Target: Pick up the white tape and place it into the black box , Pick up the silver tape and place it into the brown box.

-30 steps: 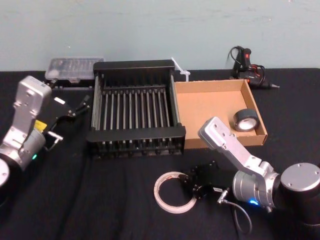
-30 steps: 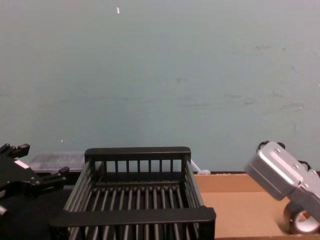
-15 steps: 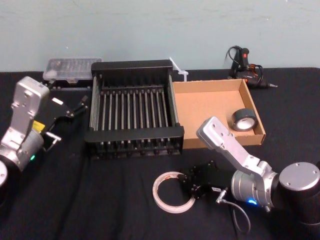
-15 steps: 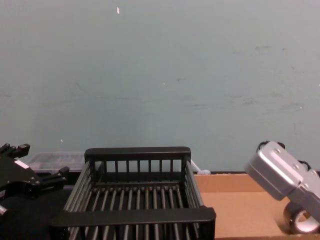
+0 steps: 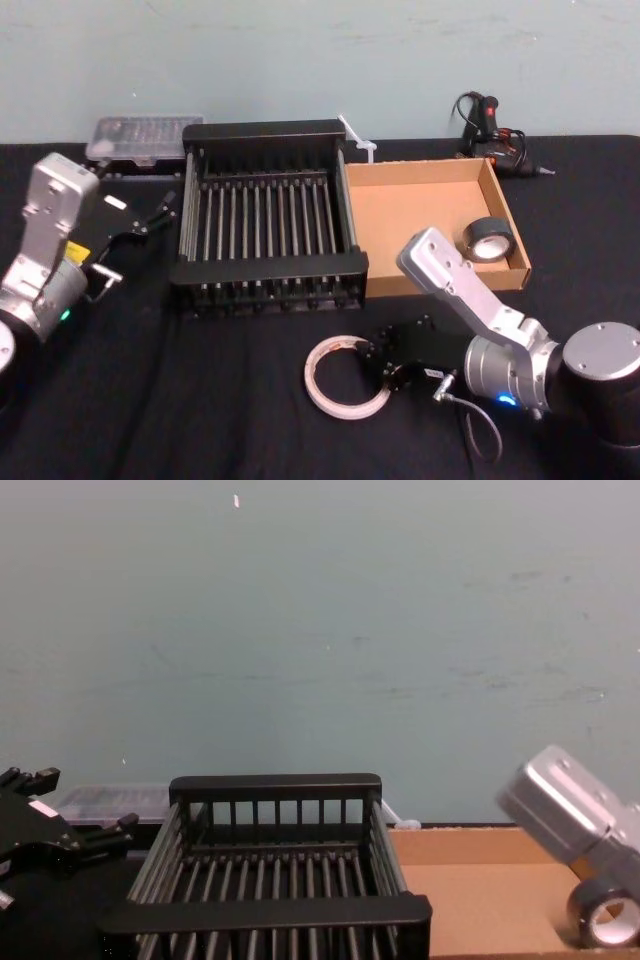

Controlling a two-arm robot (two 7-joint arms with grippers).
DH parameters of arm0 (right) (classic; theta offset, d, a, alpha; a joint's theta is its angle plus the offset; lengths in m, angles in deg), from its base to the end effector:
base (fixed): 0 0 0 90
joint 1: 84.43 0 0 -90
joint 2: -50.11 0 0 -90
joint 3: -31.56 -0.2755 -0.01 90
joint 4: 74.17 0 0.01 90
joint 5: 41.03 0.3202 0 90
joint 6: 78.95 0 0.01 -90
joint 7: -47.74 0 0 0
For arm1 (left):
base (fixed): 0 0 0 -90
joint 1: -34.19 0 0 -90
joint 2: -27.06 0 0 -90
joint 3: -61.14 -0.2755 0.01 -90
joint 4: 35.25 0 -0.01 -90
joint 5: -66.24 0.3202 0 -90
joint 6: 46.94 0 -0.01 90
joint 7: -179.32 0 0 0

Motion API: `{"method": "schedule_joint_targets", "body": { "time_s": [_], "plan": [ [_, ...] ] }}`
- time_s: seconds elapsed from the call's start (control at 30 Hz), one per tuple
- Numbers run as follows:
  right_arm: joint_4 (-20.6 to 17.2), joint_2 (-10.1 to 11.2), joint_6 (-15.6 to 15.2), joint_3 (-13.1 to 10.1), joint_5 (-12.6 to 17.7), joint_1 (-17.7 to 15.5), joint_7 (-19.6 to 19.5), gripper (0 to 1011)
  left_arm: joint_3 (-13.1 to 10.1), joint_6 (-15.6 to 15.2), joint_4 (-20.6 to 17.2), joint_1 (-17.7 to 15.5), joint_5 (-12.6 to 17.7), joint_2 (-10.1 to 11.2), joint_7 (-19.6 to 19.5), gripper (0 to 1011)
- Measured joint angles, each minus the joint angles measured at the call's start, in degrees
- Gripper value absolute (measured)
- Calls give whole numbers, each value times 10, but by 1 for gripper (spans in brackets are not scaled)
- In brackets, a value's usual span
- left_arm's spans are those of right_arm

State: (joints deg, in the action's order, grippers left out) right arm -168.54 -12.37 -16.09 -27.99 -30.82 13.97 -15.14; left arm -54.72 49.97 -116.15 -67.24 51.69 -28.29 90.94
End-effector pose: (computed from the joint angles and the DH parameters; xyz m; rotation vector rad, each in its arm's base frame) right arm 0.3349 0.0307 -0.2686 -0.5877 0.1367 -0.6423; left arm 0.3665 0.0715 -0.2928 0.3045 -0.2851 1.2480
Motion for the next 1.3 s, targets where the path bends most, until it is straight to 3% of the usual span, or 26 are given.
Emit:
{"method": "schedule_joint_targets", "body": {
  "time_s": [0.47, 0.83, 1.1, 1.3],
  "plan": [
    [-28, 10, 5, -36, 20, -15, -12, 99, 0, 0, 0, 0, 0, 0, 0, 1001],
    [-50, 42, -4, -90, 56, -38, -25, 99, 0, 0, 0, 0, 0, 0, 0, 1001],
    [-53, 57, -6, -119, 68, -46, -42, 99, 0, 0, 0, 0, 0, 0, 0, 1001],
    [-46, 55, -6, -130, 71, -41, -53, 99, 0, 0, 0, 0, 0, 0, 0, 1001]
  ]
}}
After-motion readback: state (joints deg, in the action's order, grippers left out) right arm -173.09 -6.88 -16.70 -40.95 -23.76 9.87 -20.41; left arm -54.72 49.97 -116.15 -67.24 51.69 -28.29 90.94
